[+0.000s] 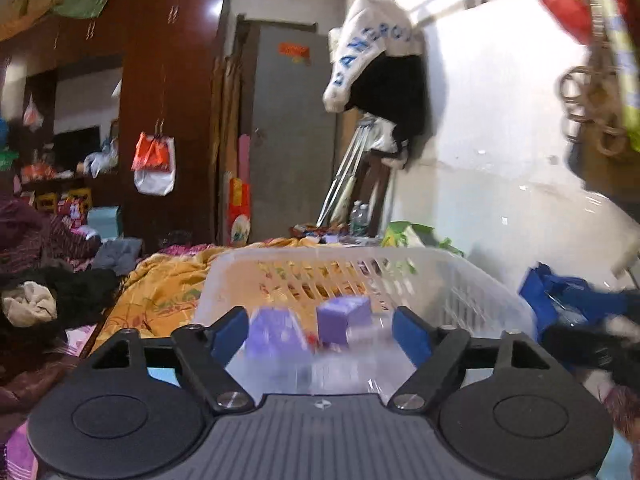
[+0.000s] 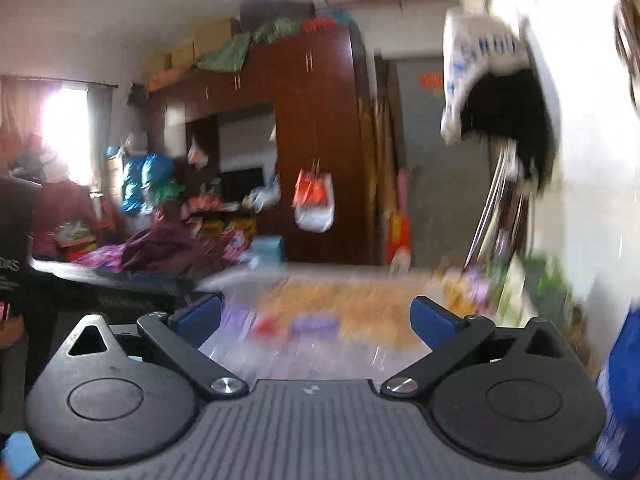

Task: Organize objects
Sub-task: 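Move both tools back toward the remaining items on the table, then grasp a clear-bagged pink item with the left tool while the right grasps the KENT box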

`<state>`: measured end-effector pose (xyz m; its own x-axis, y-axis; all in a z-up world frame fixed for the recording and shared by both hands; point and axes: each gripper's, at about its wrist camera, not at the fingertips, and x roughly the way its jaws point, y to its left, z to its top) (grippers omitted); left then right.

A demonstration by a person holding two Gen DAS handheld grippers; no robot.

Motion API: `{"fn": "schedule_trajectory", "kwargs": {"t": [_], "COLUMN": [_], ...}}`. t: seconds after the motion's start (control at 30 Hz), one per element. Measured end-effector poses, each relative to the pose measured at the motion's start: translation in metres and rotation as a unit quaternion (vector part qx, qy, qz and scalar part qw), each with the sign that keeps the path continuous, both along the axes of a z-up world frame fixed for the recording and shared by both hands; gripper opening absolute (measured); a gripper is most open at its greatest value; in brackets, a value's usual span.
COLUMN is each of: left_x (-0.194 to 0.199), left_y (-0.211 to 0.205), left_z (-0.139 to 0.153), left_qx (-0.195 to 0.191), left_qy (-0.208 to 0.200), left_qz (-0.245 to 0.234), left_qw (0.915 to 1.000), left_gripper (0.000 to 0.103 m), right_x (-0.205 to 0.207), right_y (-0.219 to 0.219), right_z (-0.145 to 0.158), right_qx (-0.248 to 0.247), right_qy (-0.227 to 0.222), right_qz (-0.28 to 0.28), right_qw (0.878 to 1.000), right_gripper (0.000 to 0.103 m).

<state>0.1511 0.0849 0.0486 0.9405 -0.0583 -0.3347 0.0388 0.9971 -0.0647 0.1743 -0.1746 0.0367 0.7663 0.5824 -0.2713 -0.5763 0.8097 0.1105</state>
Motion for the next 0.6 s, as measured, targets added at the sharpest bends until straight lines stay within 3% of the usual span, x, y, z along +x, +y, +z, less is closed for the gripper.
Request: {"fn": "schedule_trajectory", "kwargs": {"t": [0.03,0.1,0.2,0.33,0.43,0.5,0.6], "left_x": [-0.013,-0.035,-0.052,-0.051,-0.049,-0.049,-0.046], "left_y": [0.001,-0.001,0.003,0.009,0.020,0.022,0.014], "left_z": [-0.008,-0.030,-0.060,-0.080,-0.085,-0.087,-0.089], "left_qx": [0.005,0.014,-0.009,-0.027,-0.049,-0.059,-0.045], "left_qy": [0.005,0.040,0.083,0.114,0.115,0.122,0.125], "left_qz": [0.001,0.018,-0.004,-0.011,0.009,0.003,-0.003], "left_qw": [1.0000,0.9989,0.9965,0.9931,0.9921,0.9908,0.9911], "left_gripper": [0.095,0.095,0.095,0.093,0.093,0.093,0.093], "right_x": [-0.002,-0.009,-0.010,0.001,0.007,0.005,-0.002], "right_y": [0.000,0.005,0.022,0.039,0.042,0.044,0.043], "right_z": [-0.010,-0.034,-0.058,-0.063,-0.066,-0.071,-0.072], "right_qx": [-0.009,-0.028,-0.084,-0.122,-0.126,-0.125,-0.131], "right_qy": [0.025,0.077,0.118,0.132,0.146,0.147,0.139], "right_qz": [0.004,0.015,0.025,0.023,0.021,0.025,0.031], "right_qw": [1.000,0.997,0.989,0.984,0.981,0.981,0.981], "right_gripper": [0.103,0.103,0.103,0.101,0.088,0.086,0.081]}}
